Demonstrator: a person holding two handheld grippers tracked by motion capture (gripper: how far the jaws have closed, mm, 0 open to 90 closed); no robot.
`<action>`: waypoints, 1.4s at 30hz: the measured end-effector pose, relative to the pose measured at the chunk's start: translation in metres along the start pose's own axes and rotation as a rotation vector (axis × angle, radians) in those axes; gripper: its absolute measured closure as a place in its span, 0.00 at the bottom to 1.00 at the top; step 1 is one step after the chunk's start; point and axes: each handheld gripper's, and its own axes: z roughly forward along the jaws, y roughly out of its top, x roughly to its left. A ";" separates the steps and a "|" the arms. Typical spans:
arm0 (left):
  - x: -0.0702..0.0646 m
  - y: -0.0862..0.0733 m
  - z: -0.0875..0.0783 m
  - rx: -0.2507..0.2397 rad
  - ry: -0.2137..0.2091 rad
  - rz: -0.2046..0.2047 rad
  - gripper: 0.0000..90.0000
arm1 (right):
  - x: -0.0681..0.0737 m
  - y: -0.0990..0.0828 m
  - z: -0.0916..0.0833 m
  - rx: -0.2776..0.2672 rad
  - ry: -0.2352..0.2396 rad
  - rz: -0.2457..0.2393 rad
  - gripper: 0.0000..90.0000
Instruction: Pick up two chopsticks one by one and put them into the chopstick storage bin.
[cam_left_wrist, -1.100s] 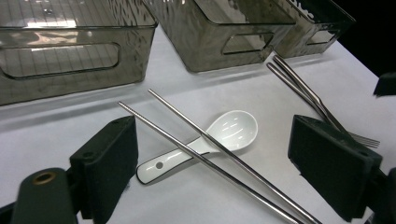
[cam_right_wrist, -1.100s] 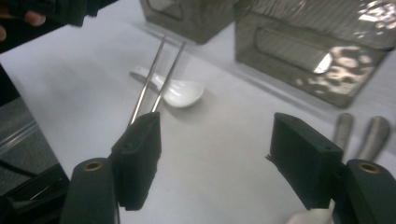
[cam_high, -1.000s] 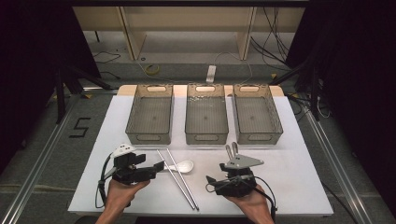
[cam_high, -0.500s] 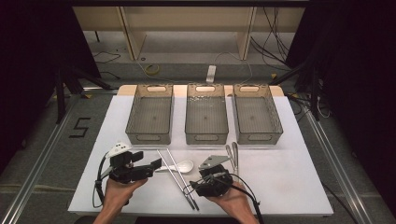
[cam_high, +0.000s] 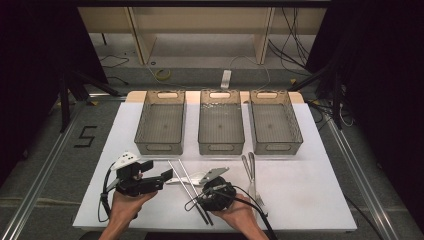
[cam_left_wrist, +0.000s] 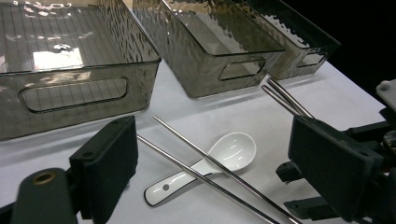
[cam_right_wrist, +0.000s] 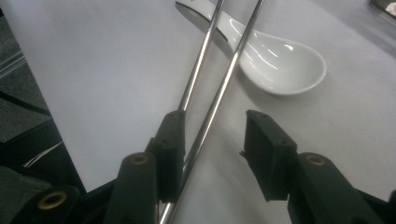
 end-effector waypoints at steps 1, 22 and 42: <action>0.000 0.000 0.000 0.000 0.000 0.001 0.17 | 0.000 0.001 0.001 0.005 -0.002 0.000 0.66; 0.000 0.001 -0.002 -0.013 -0.021 -0.005 0.17 | 0.000 0.007 0.022 0.067 -0.034 -0.021 0.72; 0.001 0.001 -0.002 -0.013 -0.063 -0.022 0.17 | -0.005 0.007 0.023 0.061 -0.075 -0.001 0.94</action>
